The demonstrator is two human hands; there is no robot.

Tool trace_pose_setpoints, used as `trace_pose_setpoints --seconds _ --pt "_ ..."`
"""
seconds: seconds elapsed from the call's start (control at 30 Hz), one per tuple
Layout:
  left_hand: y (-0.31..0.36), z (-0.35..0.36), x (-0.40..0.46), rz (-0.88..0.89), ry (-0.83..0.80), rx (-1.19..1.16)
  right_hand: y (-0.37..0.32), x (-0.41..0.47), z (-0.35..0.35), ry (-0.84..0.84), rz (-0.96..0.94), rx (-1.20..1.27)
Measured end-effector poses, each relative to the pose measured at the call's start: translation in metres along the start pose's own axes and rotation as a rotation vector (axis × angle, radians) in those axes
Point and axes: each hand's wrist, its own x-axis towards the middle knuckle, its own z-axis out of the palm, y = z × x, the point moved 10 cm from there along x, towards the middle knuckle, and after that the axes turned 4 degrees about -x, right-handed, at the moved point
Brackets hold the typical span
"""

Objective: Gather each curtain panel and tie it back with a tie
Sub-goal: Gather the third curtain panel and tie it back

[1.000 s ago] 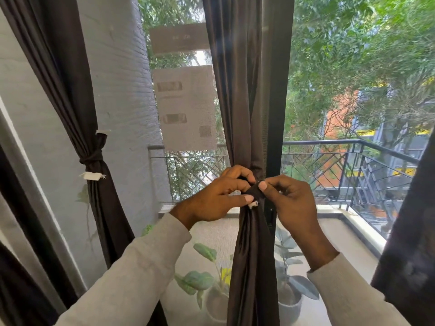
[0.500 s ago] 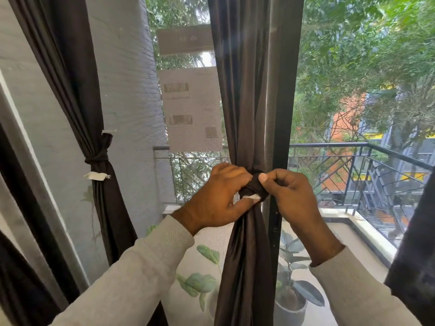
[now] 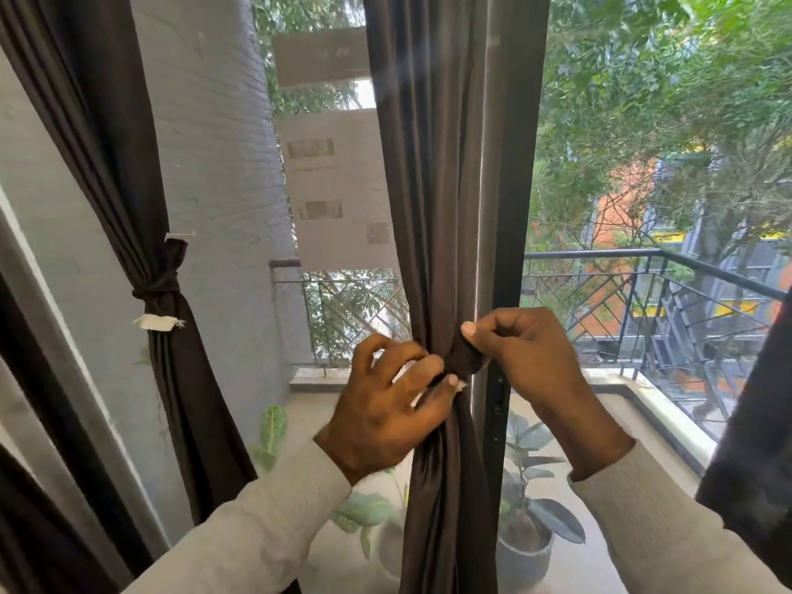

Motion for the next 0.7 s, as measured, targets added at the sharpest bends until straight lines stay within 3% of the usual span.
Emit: trace_pose_setpoints --seconds 0.1,0.27,0.5,0.7 --pt "-0.001 -0.008 -0.005 -0.014 -0.008 0.01 -0.006 -0.004 0.013 -0.029 -0.082 -0.127" --pt "-0.004 -0.018 -0.013 -0.057 -0.024 0.051 -0.014 -0.013 0.016 0.079 -0.181 -0.187" --pt "0.001 -0.029 -0.022 -0.06 0.038 0.069 -0.024 -0.018 0.02 0.113 -0.199 -0.2" --pt "0.011 -0.025 -0.04 -0.028 -0.028 0.053 -0.031 -0.018 0.017 0.138 -0.217 -0.236"
